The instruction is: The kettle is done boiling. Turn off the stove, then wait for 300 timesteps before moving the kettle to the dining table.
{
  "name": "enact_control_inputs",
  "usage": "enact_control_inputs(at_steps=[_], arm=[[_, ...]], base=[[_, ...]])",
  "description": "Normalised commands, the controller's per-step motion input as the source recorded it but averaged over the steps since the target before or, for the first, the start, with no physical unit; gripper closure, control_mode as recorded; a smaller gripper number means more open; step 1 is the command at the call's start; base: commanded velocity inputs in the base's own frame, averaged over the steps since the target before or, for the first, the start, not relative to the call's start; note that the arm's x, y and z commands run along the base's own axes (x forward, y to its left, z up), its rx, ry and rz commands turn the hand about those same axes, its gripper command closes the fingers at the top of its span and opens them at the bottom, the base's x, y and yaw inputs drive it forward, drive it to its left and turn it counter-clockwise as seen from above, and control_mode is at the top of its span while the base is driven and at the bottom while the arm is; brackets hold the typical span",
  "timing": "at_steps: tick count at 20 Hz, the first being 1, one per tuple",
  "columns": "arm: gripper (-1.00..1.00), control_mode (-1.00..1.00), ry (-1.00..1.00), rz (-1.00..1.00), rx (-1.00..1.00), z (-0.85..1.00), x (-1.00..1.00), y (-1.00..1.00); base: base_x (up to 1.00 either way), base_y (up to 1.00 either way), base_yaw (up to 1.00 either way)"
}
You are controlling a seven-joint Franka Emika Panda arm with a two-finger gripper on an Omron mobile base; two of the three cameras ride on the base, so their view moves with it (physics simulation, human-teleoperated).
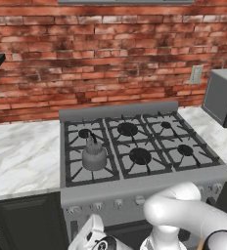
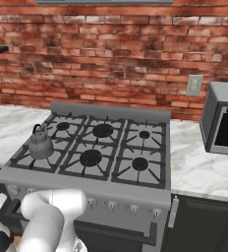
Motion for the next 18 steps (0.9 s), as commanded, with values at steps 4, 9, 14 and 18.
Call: enact_control_inputs(at_steps=[4, 9, 14, 18], arm=[[-1.00, -1.00, -0.03, 0.07, 0.00, -0.13, 0.19, 0.04], [-1.00, -1.00, -0.02, 0.06, 0.00, -0.20, 0.19, 0.00], [-1.00, -1.00, -0.04, 0.04, 0.00, -0.25, 0.16, 0.00], [-1.00, -1.00, -0.04, 0.01, 0.00, -0.23, 0.16, 0.02]], base=[[0.00, 0.00, 0.00], [0.00, 0.00, 0.00], [0.00, 0.00, 0.00], [0.00, 0.00, 0.00]])
